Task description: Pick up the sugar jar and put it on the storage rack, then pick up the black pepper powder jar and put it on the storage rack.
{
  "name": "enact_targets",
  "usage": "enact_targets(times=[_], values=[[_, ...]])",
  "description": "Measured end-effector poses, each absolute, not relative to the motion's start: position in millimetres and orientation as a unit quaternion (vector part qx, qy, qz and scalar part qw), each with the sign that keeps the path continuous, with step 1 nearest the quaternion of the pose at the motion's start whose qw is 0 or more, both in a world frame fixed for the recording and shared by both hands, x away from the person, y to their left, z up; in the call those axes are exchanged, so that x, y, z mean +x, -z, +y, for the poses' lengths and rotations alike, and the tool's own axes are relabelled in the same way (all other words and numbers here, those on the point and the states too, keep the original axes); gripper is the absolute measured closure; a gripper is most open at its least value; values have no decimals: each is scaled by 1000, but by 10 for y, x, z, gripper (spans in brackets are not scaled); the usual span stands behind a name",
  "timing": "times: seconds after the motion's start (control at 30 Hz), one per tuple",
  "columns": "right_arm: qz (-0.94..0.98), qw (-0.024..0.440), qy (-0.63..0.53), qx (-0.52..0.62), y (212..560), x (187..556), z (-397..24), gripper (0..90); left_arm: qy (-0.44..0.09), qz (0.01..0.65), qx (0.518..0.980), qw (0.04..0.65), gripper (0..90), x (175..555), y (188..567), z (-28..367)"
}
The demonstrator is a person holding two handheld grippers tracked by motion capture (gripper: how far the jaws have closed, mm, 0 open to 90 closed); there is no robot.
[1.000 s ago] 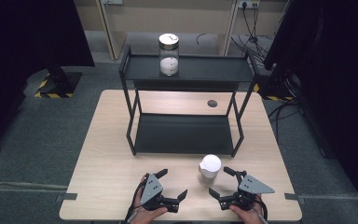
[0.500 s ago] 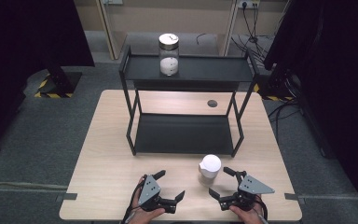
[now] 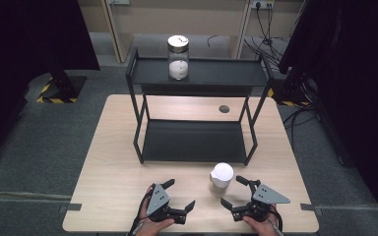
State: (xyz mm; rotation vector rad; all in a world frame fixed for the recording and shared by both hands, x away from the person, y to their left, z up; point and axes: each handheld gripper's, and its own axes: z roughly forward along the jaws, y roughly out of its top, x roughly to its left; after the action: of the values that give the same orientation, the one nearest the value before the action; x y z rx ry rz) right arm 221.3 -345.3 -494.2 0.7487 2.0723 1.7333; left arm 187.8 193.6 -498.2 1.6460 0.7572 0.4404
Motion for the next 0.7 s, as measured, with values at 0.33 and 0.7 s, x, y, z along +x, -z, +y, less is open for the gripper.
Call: enact_targets(times=[0.33, 0.7], values=[[730, 169, -608, 263, 4942, 2215, -3447, 11, -190, 327, 708, 597, 3, 1876, 4983, 1940], [728, 173, -608, 266, 4943, 2210, -3444, 11, -191, 329, 708, 595, 3, 1868, 4984, 1937]])
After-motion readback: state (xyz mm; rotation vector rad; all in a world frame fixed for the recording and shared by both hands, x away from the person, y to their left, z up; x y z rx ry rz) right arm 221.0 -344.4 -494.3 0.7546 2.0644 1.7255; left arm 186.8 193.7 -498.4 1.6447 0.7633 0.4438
